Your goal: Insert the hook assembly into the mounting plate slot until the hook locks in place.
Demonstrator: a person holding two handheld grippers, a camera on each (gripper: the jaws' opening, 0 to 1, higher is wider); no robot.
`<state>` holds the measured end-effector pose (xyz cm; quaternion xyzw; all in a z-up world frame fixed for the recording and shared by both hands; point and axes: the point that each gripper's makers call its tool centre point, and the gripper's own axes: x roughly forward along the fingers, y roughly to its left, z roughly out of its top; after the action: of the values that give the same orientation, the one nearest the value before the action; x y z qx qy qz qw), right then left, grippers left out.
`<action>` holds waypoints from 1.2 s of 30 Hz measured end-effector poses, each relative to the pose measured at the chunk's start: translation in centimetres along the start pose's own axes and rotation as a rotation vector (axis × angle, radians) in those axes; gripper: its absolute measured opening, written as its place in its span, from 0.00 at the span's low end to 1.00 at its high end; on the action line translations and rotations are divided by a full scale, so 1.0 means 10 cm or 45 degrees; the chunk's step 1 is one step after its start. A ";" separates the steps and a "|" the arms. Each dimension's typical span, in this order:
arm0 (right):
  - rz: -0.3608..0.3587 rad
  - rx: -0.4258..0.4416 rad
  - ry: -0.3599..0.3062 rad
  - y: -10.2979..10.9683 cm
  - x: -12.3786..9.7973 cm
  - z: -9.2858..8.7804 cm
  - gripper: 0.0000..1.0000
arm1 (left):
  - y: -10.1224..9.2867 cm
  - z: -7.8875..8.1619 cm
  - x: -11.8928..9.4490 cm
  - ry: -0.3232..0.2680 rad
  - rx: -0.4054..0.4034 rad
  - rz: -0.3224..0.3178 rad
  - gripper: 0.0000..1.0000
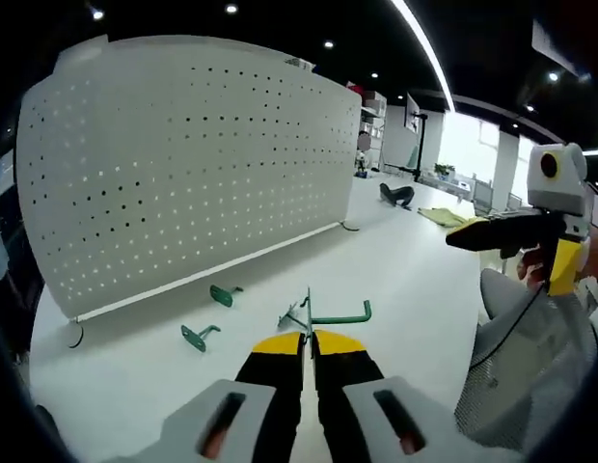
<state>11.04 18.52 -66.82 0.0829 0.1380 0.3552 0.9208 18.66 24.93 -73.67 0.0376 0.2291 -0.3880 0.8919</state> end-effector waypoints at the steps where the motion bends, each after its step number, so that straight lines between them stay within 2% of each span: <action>1: 0.002 0.002 -0.004 0.00 0.00 0.01 0.59 | -0.01 0.01 0.00 -0.007 -0.001 -0.002 0.03; 8: 0.005 0.011 -0.033 0.03 0.04 0.04 0.57 | -0.13 0.12 -0.07 -0.078 -0.007 -0.033 0.03; 15: 0.004 0.022 -0.050 0.05 0.06 0.05 0.54 | -0.22 0.21 -0.12 -0.112 0.003 -0.052 0.03; 27: 0.002 0.119 -0.090 0.06 0.09 0.09 0.42 | -0.39 0.33 -0.22 -0.212 -0.016 -0.089 0.03; 32: 0.027 0.106 -0.091 0.11 0.13 0.10 0.41 | -0.46 0.36 -0.25 -0.237 -0.016 -0.113 0.03; 36: 0.035 0.126 -0.098 0.12 0.15 0.11 0.38 | -0.52 0.38 -0.25 -0.229 0.014 -0.124 0.03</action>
<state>11.71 20.36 -65.74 0.1437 0.1188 0.3570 0.9153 14.92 22.12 -68.62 -0.0038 0.1474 -0.4339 0.8888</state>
